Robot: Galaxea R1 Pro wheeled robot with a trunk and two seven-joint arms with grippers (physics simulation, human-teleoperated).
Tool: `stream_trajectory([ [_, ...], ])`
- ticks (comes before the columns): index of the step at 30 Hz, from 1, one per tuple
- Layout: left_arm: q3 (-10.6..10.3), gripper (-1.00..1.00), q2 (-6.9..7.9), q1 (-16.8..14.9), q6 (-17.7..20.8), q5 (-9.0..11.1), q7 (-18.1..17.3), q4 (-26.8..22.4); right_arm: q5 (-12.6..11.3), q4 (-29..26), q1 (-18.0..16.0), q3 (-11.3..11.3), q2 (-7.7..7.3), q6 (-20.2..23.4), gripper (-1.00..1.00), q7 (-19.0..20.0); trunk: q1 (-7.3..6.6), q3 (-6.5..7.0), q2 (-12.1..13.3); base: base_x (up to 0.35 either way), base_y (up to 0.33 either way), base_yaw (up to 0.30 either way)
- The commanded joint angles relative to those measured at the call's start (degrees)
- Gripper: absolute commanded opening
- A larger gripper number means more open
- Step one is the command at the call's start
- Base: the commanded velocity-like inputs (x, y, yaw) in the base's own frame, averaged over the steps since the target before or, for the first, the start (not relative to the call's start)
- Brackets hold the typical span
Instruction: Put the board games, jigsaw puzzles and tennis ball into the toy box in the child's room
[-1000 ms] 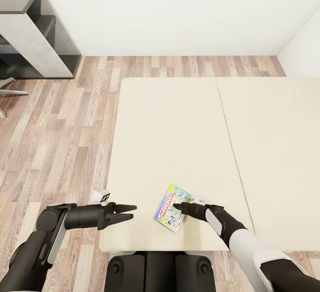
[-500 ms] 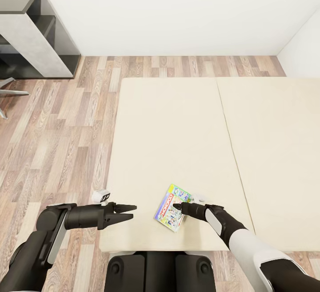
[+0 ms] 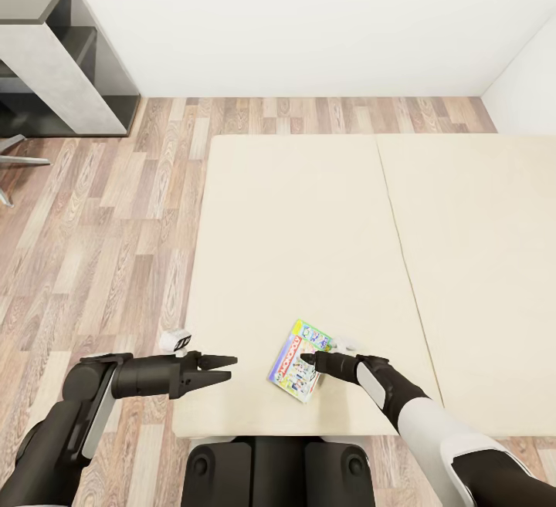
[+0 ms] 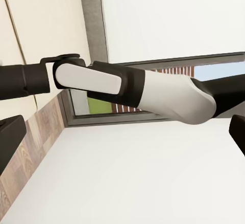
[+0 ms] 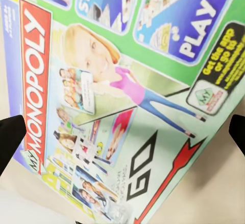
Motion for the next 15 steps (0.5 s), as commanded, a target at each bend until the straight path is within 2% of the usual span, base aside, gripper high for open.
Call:
stream_trajectory([
  [1, 0.0, 1.0, 0.02, 0.0, 0.6, 0.0, -0.2, 0.0, -0.3, -0.1, 0.0, 0.2, -0.03, 0.3, 1.0, 0.0, 0.03, -0.06, -0.1, 0.0, 0.0, 0.0],
  [5, 0.3, 1.0, 0.04, 0.0, 0.6, -0.2, -0.2, 0.0, -0.3, -0.1, 0.0, 0.2, -0.03, 0.3, 1.0, 0.0, 0.03, -0.06, -0.1, 0.0, 0.0, 0.0],
  [11, 2.3, 1.0, 0.03, 0.0, 0.6, -0.2, -0.2, 0.1, -0.3, 0.0, 0.0, 0.2, -0.03, 0.3, 1.0, 0.0, 0.03, -0.06, -0.1, 0.0, 0.0, 0.0],
  [15, 2.1, 1.0, -1.28, -0.3, 1.9, -0.1, -0.2, -0.7, -0.8, -0.6, 0.0, -0.1, 1.28, -0.2, 1.0, -0.1, 0.03, -0.06, -0.1, 0.0, 0.0, 0.0],
])
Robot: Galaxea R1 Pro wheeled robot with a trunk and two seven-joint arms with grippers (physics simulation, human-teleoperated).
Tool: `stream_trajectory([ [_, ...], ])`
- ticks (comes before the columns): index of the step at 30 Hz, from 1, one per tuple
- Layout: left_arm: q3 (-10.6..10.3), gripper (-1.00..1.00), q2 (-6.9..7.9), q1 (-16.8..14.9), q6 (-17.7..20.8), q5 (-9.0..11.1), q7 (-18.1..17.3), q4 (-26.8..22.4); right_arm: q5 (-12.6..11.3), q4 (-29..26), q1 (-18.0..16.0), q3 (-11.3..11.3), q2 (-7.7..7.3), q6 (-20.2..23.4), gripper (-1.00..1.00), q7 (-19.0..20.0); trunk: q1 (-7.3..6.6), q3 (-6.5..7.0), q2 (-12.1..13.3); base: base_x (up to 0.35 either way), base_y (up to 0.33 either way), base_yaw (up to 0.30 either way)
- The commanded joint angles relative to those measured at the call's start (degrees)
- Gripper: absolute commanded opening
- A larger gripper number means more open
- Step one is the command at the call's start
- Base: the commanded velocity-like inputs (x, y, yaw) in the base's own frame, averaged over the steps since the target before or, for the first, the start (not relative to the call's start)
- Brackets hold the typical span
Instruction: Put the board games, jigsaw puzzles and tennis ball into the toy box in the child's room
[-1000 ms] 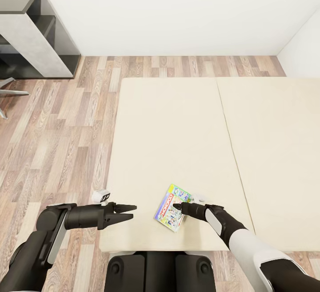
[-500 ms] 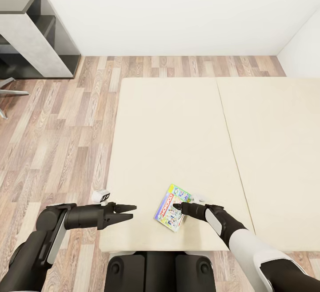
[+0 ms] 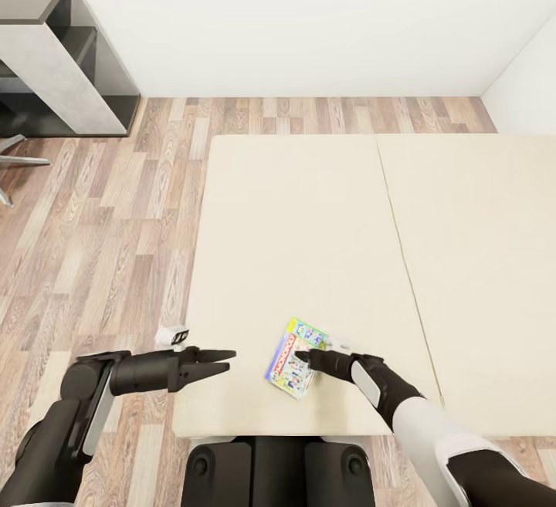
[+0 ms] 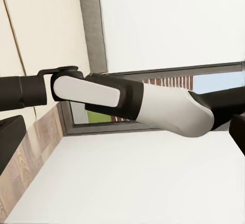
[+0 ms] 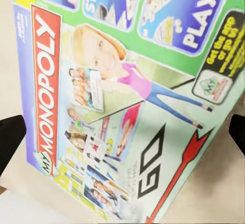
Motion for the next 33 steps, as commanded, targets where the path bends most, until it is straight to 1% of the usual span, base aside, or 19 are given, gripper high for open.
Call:
stream_trajectory([
  [1, 0.0, 1.0, 0.02, 0.0, 0.9, 0.0, -0.2, 0.0, -0.3, 0.0, 0.0, 0.2, 0.3, 0.2, 1.0, 0.0, 0.03, -0.06, -0.1, 0.0, 0.0, 0.0],
  [4, 0.1, 1.0, -0.08, -0.1, 1.9, -0.1, -0.2, 0.0, -0.3, -0.1, 0.1, 0.1, 1.27, 0.2, 1.0, 0.0, 0.03, -0.06, -0.1, 0.0, 0.0, 0.0],
  [6, 0.1, 1.0, -0.09, -0.1, 2.5, -0.1, -0.2, 0.0, -0.3, -0.1, 0.1, 0.1, 1.48, 0.2, 1.0, 0.0, 0.03, -0.06, -0.1, 0.0, 0.0, 0.0],
  [10, 0.1, 1.0, -0.1, -0.1, 3.8, -0.1, -0.2, -0.1, -0.3, -0.1, 0.1, 0.1, 1.55, 0.2, 1.0, 0.0, 0.03, -0.06, -0.1, 0.0, 0.0, 0.0],
  [25, 0.1, 1.0, -0.1, -0.1, 3.8, -0.1, -0.2, -0.1, -0.3, -0.1, 0.1, 0.2, 1.51, 0.6, 1.0, 1.0, 0.03, -0.06, -0.1, 0.0, 0.0, 0.0],
  [29, 0.1, 1.0, -0.1, -0.1, 3.7, -0.1, -0.2, -0.1, -0.3, -0.1, 0.1, 0.2, 1.52, 0.5, 1.0, 3.5, 0.03, -0.06, -0.1, 0.0, 0.0, 0.0],
  [33, 0.1, 1.0, -0.03, -0.1, 3.7, -0.1, -0.2, -0.1, -0.3, -0.1, 0.1, 0.1, 1.62, 0.4, 1.0, 4.3, 0.03, -0.06, -0.1, 0.0, 0.0, 0.0],
])
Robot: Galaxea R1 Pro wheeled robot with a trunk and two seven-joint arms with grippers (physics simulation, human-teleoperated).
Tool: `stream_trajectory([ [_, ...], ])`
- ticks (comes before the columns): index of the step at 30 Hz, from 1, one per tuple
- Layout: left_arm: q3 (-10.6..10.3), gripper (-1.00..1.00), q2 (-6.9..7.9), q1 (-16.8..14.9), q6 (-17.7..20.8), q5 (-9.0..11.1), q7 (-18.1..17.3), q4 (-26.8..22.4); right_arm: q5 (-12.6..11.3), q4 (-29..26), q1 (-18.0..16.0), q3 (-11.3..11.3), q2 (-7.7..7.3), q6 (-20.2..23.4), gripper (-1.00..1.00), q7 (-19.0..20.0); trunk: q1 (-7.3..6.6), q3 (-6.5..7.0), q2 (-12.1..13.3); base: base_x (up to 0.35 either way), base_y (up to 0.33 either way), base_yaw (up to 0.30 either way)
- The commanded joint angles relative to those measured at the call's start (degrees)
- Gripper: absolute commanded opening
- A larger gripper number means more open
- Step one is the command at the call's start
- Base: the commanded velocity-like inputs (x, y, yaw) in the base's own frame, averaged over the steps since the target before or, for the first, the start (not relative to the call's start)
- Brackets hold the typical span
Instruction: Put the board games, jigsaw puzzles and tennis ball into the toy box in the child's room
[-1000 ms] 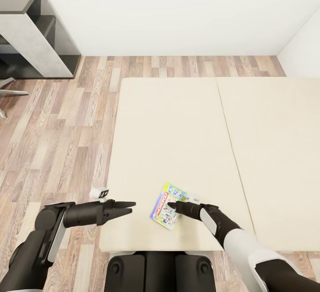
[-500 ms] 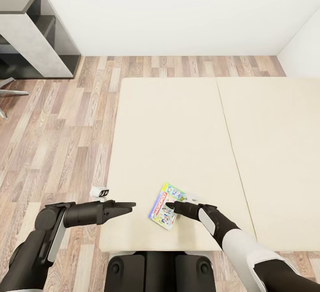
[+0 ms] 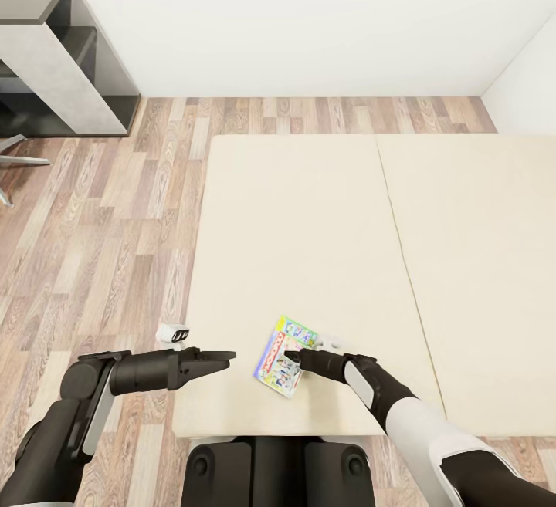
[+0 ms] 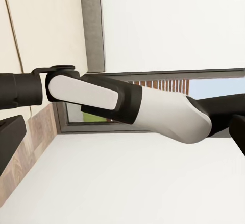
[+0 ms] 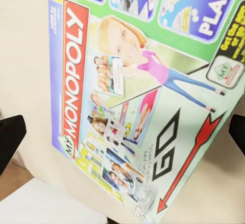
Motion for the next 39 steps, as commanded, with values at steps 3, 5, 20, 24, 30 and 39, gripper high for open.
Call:
stream_trajectory([
  [3, 0.0, 1.0, 0.03, 0.0, 0.6, -0.1, -0.2, 0.0, -0.3, -0.1, 0.0, 0.3, 0.06, 0.2, 1.0, 0.1, 0.03, -0.06, -0.1, 0.0, 0.0, 0.0],
  [5, 0.0, 1.0, 0.03, 0.0, 0.6, 0.0, -0.2, 0.0, -0.4, -0.1, 0.0, 0.3, 0.05, 0.2, 1.0, 0.2, 0.03, -0.06, -0.1, 0.0, 0.0, 0.0],
  [20, 0.1, 1.0, 0.12, 0.0, 0.2, -0.1, -0.2, 0.0, 0.1, -7.8, -0.5, 0.4, 1.0, 2.3, 1.0, -2.2, 0.03, -0.06, -0.1, 0.0, 0.0, 0.0],
  [24, 0.1, 1.0, 0.12, 0.0, 0.1, -0.1, -0.2, 0.0, 0.3, -8.3, -0.7, 0.4, 1.29, 3.0, 1.0, -5.3, 0.03, -0.06, -0.1, 0.0, 0.0, 0.0],
  [30, 0.1, 1.0, 0.12, 0.0, 0.1, -0.1, -0.2, 0.0, 0.4, -8.5, -0.7, 0.4, 1.43, 2.7, 1.0, -6.9, 0.03, -0.06, -0.1, 0.0, 0.0, 0.0],
  [39, 0.1, 1.0, 0.11, 0.0, 0.0, -0.1, -0.2, 0.0, 0.1, -8.5, -0.6, 0.2, 0.68, 1.7, 1.0, -6.9, 0.03, -0.06, -0.1, 0.0, 0.0, 0.0],
])
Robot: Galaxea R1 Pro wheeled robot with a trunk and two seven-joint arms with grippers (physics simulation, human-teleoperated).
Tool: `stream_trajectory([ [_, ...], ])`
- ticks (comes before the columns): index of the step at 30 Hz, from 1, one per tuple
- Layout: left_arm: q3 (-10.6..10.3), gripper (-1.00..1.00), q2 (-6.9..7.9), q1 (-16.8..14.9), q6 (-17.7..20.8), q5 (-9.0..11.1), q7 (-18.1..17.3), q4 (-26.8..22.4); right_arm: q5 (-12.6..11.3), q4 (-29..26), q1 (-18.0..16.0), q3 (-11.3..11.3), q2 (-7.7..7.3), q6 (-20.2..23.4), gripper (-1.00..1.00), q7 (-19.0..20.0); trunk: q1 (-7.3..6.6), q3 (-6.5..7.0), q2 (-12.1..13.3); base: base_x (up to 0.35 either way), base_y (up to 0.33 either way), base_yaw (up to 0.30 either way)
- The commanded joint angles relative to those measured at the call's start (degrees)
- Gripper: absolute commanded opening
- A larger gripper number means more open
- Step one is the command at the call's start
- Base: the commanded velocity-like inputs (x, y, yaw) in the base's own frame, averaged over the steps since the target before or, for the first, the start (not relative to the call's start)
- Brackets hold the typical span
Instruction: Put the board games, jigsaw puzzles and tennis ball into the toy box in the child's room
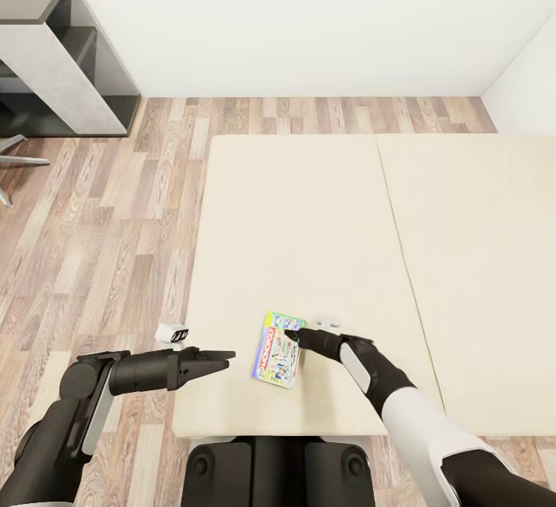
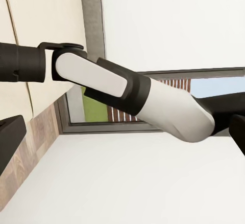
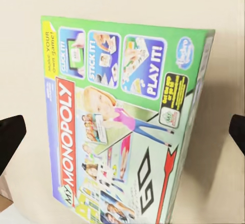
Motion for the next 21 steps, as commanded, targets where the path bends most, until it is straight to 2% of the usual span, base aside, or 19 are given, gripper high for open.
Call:
stream_trajectory([
  [1, 0.0, 1.0, 0.02, 0.0, 0.6, 0.0, -0.2, 0.0, -0.4, -0.1, 0.1, 0.1, -0.14, -0.2, 1.0, 0.0, 0.03, -0.06, -0.1, 0.0, 0.0, 0.0],
  [14, 0.1, 1.0, 0.1, -0.1, 0.6, 0.0, -0.2, 0.0, -0.8, -0.1, 0.7, 0.1, -0.63, -3.1, 1.0, 1.1, 0.03, -0.06, -0.1, 0.0, 0.0, 0.0],
  [21, 0.1, 1.0, 0.52, -0.1, 0.5, 0.0, -0.2, 0.0, -0.8, -0.1, 1.0, 0.1, -0.69, -3.5, 1.0, 4.4, 0.03, -0.07, -0.1, 0.0, 0.0, 0.0],
])
